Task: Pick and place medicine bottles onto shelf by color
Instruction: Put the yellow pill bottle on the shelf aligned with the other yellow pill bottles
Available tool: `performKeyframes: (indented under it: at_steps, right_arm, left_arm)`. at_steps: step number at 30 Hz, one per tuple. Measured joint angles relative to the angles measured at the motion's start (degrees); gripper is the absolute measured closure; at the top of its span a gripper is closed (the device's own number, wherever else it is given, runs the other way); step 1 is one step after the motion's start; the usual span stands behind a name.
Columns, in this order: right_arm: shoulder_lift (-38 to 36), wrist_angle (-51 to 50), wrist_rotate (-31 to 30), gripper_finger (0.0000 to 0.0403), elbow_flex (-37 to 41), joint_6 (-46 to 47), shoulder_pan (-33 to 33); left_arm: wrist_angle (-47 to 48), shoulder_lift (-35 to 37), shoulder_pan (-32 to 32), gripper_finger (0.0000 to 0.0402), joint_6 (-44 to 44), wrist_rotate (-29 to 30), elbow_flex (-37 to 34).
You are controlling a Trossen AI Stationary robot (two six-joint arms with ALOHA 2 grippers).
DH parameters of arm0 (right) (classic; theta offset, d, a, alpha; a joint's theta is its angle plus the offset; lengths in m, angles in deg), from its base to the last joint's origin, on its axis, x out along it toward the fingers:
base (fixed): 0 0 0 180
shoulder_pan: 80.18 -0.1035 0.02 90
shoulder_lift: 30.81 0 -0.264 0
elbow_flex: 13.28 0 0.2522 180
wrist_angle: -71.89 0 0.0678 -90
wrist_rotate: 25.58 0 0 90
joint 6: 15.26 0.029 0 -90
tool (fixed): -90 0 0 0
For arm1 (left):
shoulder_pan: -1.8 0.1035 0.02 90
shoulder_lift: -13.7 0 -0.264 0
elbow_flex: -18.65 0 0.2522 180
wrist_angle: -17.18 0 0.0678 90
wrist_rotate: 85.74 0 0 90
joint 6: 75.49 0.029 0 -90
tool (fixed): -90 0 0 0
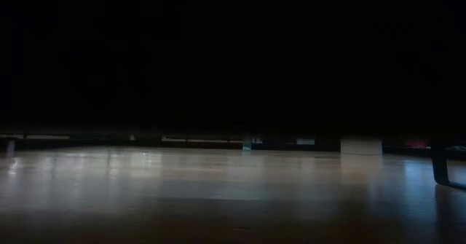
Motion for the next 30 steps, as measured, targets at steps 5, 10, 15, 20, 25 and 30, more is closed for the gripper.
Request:
performKeyframes:
  at_steps: [5,10,15,20,25,30]
  right_arm:
    - [-9.1,8.3,1.8,0.0164,11.2,1.6,2.9]
    - [-18.8,24.7,6.0,0.0164,26.0,1.5,4.6]
    - [-23.9,33.4,5.6,0.0164,36.2,1.4,5.5]
    - [-25.2,38.2,5.9,0.0164,40.8,0.2,6.0]
    - [-25.1,38.7,5.9,0.0164,41.3,-1.7,5.9]
    - [-25.1,38.8,5.9,0.0164,41.3,-4.0,5.9]
  left_arm:
    - [-6.9,-1.7,9.3,0.0298,11.2,-5.8,0.0]
    - [-12.1,-4.8,16.4,0.0298,18.9,-12.2,0.0]
    - [-14.5,-10.6,20.9,0.0298,23.6,-15.0,0.0]
    - [-16.0,-17.8,23.1,0.0298,28.6,-15.8,0.0]
    - [-20.3,-24.9,24.1,0.0298,35.1,-21.9,0.0]
    - [-25.2,-30.9,24.5,0.0298,39.1,-25.1,0.0]
